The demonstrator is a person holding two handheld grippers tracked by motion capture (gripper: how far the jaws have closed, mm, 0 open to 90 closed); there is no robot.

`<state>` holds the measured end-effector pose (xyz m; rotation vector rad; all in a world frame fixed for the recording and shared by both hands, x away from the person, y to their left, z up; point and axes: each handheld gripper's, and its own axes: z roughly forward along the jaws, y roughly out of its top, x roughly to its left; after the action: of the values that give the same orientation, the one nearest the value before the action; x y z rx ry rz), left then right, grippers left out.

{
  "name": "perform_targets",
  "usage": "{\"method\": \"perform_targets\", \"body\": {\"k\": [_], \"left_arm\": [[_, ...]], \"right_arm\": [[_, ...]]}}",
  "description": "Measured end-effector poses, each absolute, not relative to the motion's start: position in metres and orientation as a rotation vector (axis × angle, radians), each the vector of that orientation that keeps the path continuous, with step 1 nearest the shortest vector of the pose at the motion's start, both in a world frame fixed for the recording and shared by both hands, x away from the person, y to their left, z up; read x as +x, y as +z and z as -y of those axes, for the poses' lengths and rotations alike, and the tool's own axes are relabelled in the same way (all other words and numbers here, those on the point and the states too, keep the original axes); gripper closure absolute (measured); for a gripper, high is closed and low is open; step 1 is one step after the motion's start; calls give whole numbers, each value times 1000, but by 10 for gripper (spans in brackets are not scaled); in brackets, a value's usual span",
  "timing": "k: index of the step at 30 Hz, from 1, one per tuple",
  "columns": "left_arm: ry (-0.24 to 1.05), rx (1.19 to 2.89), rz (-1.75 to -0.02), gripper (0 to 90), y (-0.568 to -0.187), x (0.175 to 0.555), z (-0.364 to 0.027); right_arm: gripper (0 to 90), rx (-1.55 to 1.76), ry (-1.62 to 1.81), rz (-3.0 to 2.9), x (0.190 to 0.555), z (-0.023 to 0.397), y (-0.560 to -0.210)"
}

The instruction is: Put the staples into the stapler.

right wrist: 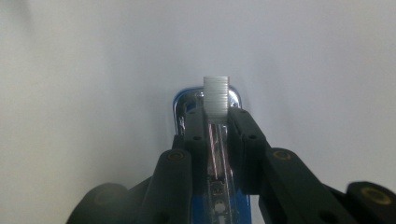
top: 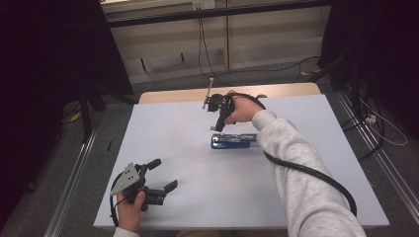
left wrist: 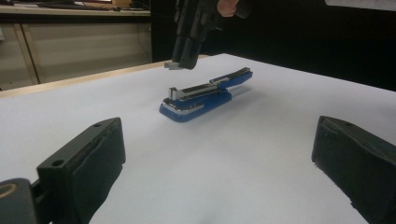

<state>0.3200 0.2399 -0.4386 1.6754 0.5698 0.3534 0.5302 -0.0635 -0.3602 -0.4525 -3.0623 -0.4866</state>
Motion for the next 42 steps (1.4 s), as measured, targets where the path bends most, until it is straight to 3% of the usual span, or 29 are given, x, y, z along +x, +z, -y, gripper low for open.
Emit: {"method": "perform_targets", "body": {"k": [42], "left_arm": [[356,1671,-580,28,-439,319,-239]], "right_arm": [[782,-439,-443,3051,528,67,-388]]}}
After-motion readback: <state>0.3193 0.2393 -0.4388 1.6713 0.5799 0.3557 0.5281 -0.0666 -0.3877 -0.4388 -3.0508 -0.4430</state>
